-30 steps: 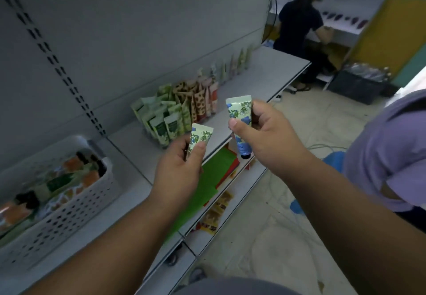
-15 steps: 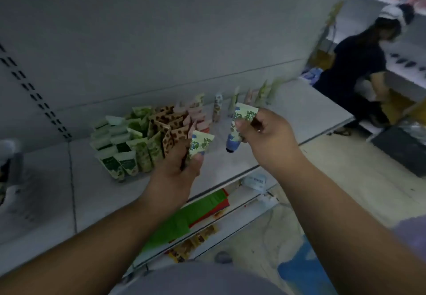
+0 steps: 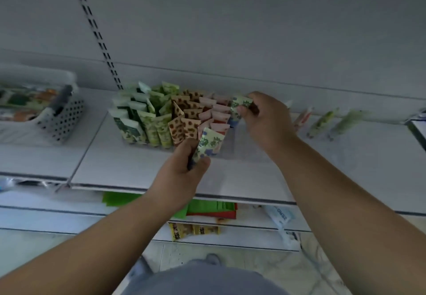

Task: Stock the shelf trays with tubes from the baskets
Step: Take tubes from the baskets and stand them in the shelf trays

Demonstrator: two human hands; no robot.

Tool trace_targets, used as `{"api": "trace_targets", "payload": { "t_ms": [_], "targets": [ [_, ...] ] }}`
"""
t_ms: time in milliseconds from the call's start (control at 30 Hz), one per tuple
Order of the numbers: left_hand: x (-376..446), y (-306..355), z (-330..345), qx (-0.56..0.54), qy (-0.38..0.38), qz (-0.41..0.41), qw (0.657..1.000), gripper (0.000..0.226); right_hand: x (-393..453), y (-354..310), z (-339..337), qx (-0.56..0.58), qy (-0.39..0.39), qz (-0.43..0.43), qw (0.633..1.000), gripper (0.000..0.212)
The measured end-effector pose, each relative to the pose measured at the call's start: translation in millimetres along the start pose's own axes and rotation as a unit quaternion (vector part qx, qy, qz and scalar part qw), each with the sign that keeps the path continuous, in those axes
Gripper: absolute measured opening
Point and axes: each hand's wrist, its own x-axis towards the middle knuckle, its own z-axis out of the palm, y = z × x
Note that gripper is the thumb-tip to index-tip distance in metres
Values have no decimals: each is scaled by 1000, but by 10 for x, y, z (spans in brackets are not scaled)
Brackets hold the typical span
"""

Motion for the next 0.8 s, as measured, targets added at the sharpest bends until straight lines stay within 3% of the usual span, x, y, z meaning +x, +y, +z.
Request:
{"api": "trace_targets", "payload": {
  "t_ms": [133, 300, 467, 533, 633, 700, 800],
  "targets": [
    [18, -16, 150, -18, 23, -10, 1000, 15, 119, 75, 15, -18, -20, -30, 999, 23],
    [29, -18, 282, -8, 23, -10, 1000, 16, 144, 179, 48, -56, -98, -29, 993, 21],
    [74, 67, 339, -18, 20, -4, 1000, 16, -126, 17, -214, 74, -16, -6, 997, 14],
    [90, 96, 376, -23, 13, 9, 1000, 16, -287, -94, -335, 146, -113, 3, 983, 6],
    [115, 136, 442, -16, 5, 27, 999, 12, -422, -150, -413, 113, -216, 23, 970, 9],
    [110, 134, 464, 23, 31, 53, 998, 14, -403, -138, -466, 104, -192, 31, 975, 8],
    [102, 64, 438, 125, 93, 67, 986, 22, -296, -43, -513, 59, -95, 4, 994, 12]
  ]
}}
